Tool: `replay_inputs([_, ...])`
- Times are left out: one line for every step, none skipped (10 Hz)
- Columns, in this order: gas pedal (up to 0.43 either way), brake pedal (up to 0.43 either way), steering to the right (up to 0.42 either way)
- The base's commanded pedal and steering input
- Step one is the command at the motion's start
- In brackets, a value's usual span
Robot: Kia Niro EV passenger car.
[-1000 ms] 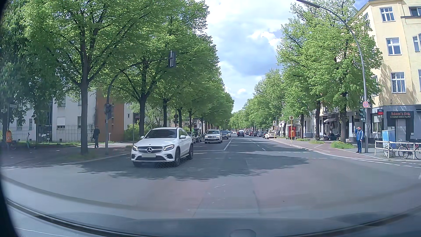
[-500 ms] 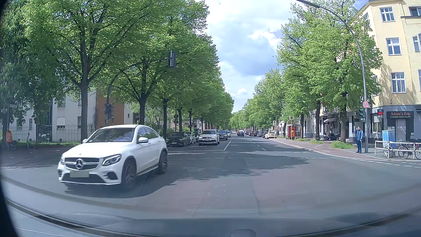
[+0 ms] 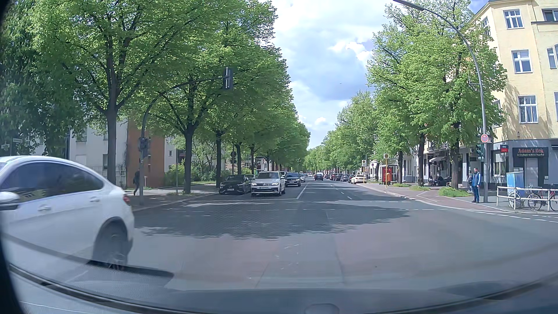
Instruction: Follow the waypoints while adhering to traffic rules and regulations
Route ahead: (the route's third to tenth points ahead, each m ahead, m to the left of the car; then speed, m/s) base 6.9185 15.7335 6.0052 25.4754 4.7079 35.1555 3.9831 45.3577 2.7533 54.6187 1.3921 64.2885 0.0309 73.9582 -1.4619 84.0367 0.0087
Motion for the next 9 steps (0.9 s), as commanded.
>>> replay_inputs([0.000,0.390,-0.769])
replay_inputs([0.000,0.390,-0.769])
replay_inputs([0.000,0.384,-0.769])
replay_inputs([0.000,0.384,-0.769])
replay_inputs([0.000,0.384,-0.769])
replay_inputs([0.000,0.384,-0.769])
replay_inputs([0.000,0.384,-0.769])
replay_inputs([0.000,0.384,-0.769])
replay_inputs([0.000,0.378,-0.769])
